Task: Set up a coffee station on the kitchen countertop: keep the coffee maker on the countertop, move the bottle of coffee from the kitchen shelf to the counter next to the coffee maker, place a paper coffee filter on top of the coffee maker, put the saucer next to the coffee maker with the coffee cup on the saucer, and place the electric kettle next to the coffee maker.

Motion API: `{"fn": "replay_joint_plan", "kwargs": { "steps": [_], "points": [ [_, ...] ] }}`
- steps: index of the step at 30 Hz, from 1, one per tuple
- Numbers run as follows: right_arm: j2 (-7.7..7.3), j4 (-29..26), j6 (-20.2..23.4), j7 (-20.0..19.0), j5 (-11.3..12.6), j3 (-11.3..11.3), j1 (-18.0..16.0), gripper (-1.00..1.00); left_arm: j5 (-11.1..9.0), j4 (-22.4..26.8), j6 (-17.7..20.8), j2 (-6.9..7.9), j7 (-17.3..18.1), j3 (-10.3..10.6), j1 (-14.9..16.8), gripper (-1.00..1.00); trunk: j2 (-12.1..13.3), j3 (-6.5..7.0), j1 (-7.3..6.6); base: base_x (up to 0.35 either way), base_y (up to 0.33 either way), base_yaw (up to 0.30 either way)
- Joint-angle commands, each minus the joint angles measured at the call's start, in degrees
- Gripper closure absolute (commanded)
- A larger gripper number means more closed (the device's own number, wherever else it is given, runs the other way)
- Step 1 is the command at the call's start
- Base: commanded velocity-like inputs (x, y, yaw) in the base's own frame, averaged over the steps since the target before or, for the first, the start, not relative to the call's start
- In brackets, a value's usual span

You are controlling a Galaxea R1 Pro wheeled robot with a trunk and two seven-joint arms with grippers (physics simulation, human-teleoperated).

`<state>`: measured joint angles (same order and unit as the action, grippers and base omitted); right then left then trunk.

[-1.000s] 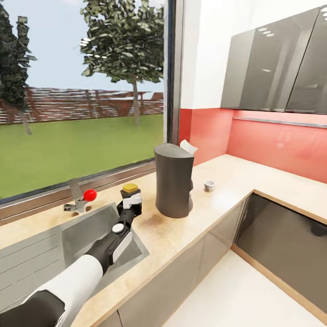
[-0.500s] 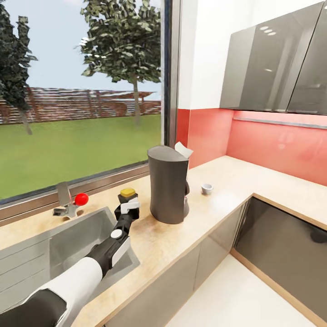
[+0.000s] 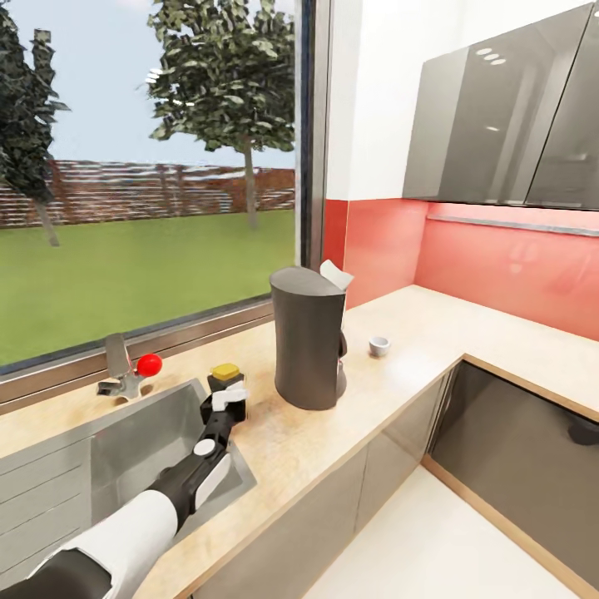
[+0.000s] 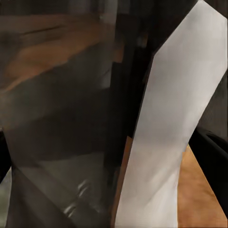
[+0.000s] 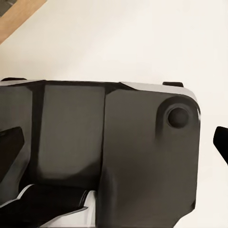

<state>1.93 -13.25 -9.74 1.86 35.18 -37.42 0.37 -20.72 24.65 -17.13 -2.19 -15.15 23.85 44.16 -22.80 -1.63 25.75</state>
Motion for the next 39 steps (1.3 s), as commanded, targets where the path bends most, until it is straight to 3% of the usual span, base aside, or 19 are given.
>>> {"fn": "replay_joint_plan", "kwargs": {
  "steps": [1, 8, 20, 26, 39],
  "points": [
    [-0.02, 0.0, -0.2, 0.2, 0.5, -0.5, 0.0, -1.00, -0.3, 0.0, -0.6, 0.33, -0.4, 0.5, 0.1, 1.00, -0.1, -0.12, 0.04, 0.000, 0.000, 0.000],
    [-0.06, 0.2, -0.2, 0.2, 0.7, -0.6, 0.0, -1.00, -0.1, 0.4, -2.9, 0.62, -0.4, 0.3, 0.0, 1.00, -0.1, -0.12, 0.04, 0.000, 0.000, 0.000],
    [0.00, 0.2, -0.2, 0.3, 0.5, -0.7, 0.0, -1.00, 0.0, 0.4, -3.1, 0.35, -0.4, 1.1, 0.0, 1.00, -0.1, -0.12, 0.04, 0.108, 0.000, 0.000],
    [0.00, 0.3, -0.2, 0.3, 0.5, -0.7, 0.0, -1.00, 0.0, -0.2, -7.7, 0.27, -0.4, 1.0, 0.0, 1.00, -0.1, -0.12, 0.04, 0.011, 0.000, 0.000],
    [0.00, 0.3, -0.2, 0.3, 0.5, -0.7, 0.0, -1.00, 0.1, -1.0, -8.4, -0.08, -0.4, 1.0, -1.3, 1.00, -0.1, -0.12, 0.04, 0.006, -0.002, 0.000]
  ]
}}
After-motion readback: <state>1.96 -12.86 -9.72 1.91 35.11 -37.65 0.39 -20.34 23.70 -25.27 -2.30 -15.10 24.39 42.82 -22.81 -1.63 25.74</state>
